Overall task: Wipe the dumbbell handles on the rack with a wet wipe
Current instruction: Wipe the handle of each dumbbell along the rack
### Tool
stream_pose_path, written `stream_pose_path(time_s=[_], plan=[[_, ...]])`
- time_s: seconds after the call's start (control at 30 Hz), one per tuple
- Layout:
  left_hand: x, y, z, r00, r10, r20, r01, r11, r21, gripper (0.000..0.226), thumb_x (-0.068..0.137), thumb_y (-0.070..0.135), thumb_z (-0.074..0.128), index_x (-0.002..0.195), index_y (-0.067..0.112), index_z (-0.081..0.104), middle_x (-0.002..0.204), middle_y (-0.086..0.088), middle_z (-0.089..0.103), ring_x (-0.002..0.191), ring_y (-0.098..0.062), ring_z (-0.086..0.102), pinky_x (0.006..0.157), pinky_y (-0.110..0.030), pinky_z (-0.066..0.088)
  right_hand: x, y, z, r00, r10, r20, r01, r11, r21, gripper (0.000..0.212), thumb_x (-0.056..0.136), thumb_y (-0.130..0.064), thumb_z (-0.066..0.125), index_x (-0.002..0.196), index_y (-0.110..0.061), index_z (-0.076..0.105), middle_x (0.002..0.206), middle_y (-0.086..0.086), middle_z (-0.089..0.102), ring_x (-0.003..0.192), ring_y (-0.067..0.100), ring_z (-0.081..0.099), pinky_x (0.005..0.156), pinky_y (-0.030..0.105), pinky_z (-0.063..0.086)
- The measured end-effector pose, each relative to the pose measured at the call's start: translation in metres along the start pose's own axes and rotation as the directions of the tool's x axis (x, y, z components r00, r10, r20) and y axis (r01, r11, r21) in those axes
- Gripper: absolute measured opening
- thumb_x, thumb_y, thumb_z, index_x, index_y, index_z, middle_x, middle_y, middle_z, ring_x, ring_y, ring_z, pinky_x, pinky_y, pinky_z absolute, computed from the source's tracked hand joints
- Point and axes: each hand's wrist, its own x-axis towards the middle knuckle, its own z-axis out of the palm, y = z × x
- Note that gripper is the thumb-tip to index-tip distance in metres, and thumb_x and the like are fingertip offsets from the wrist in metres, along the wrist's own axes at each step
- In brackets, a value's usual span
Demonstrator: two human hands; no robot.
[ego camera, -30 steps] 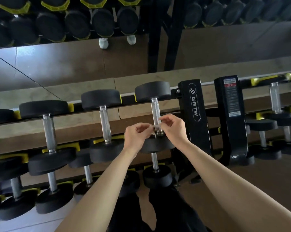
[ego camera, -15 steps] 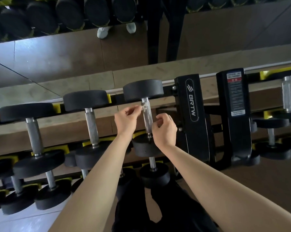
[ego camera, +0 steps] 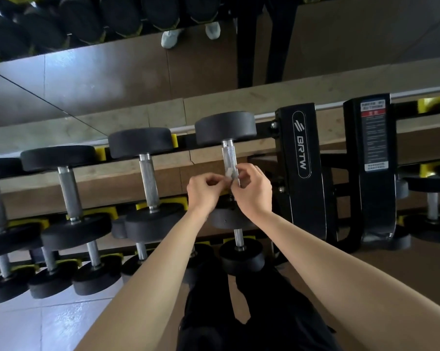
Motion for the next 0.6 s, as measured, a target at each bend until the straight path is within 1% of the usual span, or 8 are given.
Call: stream_pose_path(time_s=[0.07, 0.2, 0.27, 0.33, 0.4, 0.5, 0.53, 0.6], plan=[[-0.003, 0.006, 0.007, 0.999, 0.009, -0.052, -0.014, 0.997, -0.08, 0.005, 0.085, 0.034, 0.082, 0.087, 0.03, 0.079, 0.085, 0.012, 0.076, 0.087, -0.004, 0.072, 0.083, -0.026, 0.058, -0.001, 0.0, -0.001, 0.999, -0.034, 0.015, 0.033, 0.999, 0.036, 0.029, 0.087, -0.013, 0.072, 0.114, -0.023, 0.071, 0.098, -0.014, 0.065, 0.084, 0.003, 0.063, 0.072, 0.017, 0.054], [-0.015, 0.004, 0.022, 0.988, -0.028, -0.149, 0.006, 0.989, -0.145, 0.011, 0.09, 0.031, 0.077, 0.097, 0.023, 0.08, 0.087, 0.013, 0.076, 0.085, -0.001, 0.07, 0.079, -0.019, 0.055, 0.005, 0.002, -0.007, 0.989, -0.099, 0.108, 0.093, 0.994, 0.056, 0.027, 0.087, -0.001, 0.07, 0.11, -0.014, 0.075, 0.1, -0.005, 0.069, 0.088, 0.007, 0.066, 0.081, 0.02, 0.056], [-0.024, -0.003, 0.03, 0.977, -0.027, -0.209, -0.006, 0.988, -0.155, 0.009, 0.094, 0.03, 0.073, 0.098, 0.024, 0.079, 0.087, 0.015, 0.075, 0.083, 0.002, 0.069, 0.076, -0.015, 0.054, 0.009, 0.006, -0.01, 0.978, -0.133, 0.163, 0.133, 0.991, 0.015, 0.024, 0.086, -0.003, 0.071, 0.106, -0.014, 0.077, 0.098, -0.004, 0.071, 0.088, 0.009, 0.068, 0.081, 0.023, 0.057], [-0.029, -0.007, 0.038, 0.962, 0.003, -0.274, -0.044, 0.989, -0.143, 0.009, 0.098, 0.029, 0.067, 0.097, 0.026, 0.076, 0.086, 0.016, 0.073, 0.083, 0.004, 0.067, 0.076, -0.016, 0.055, 0.014, 0.008, -0.013, 0.971, -0.141, 0.195, 0.147, 0.989, -0.017, 0.015, 0.085, -0.007, 0.074, 0.099, -0.014, 0.077, 0.093, -0.004, 0.073, 0.085, 0.01, 0.068, 0.078, 0.024, 0.055], [-0.031, -0.008, 0.043, 0.942, 0.02, -0.334, -0.069, 0.988, -0.135, 0.012, 0.101, 0.028, 0.062, 0.097, 0.029, 0.074, 0.086, 0.016, 0.071, 0.082, 0.003, 0.066, 0.076, -0.019, 0.056, 0.024, 0.004, -0.015, 0.978, -0.134, 0.157, 0.14, 0.99, -0.032, 0.009, 0.085, -0.011, 0.077, 0.093, -0.014, 0.077, 0.087, -0.005, 0.072, 0.079, 0.008, 0.066, 0.074, 0.019, 0.051], [-0.028, -0.008, 0.044, 0.93, 0.017, -0.366, -0.074, 0.987, -0.142, 0.012, 0.1, 0.032, 0.06, 0.094, 0.033, 0.07, 0.088, 0.013, 0.071, 0.083, 0.002, 0.066, 0.075, -0.019, 0.054, 0.052, -0.009, -0.017, 0.995, -0.096, 0.007, 0.096, 0.995, -0.004, 0.007, 0.084, -0.01, 0.077, 0.091, -0.014, 0.075, 0.084, -0.005, 0.07, 0.077, 0.007, 0.064, 0.071, 0.013, 0.045], [-0.027, -0.009, 0.044, 0.928, 0.038, -0.372, -0.091, 0.988, -0.126, 0.011, 0.1, 0.033, 0.06, 0.092, 0.034, 0.068, 0.088, 0.013, 0.07, 0.082, 0.002, 0.065, 0.073, -0.017, 0.053, 0.061, -0.015, -0.017, 0.995, -0.1, -0.016, 0.1, 0.995, -0.005, 0.008, 0.085, -0.01, 0.076, 0.091, -0.014, 0.075, 0.084, -0.005, 0.069, 0.076, 0.008, 0.063, 0.07, 0.012, 0.045], [-0.026, -0.01, 0.045, 0.917, 0.081, -0.39, -0.127, 0.987, -0.094, 0.011, 0.1, 0.033, 0.06, 0.092, 0.034, 0.067, 0.087, 0.012, 0.07, 0.08, 0.002, 0.064, 0.071, -0.016, 0.052, 0.071, -0.02, -0.013, 0.989, -0.144, -0.014, 0.144, 0.988, -0.054, 0.008, 0.085, -0.008, 0.074, 0.091, -0.014, 0.075, 0.084, -0.006, 0.067, 0.076, 0.01, 0.062, 0.072, 0.017, 0.048]])
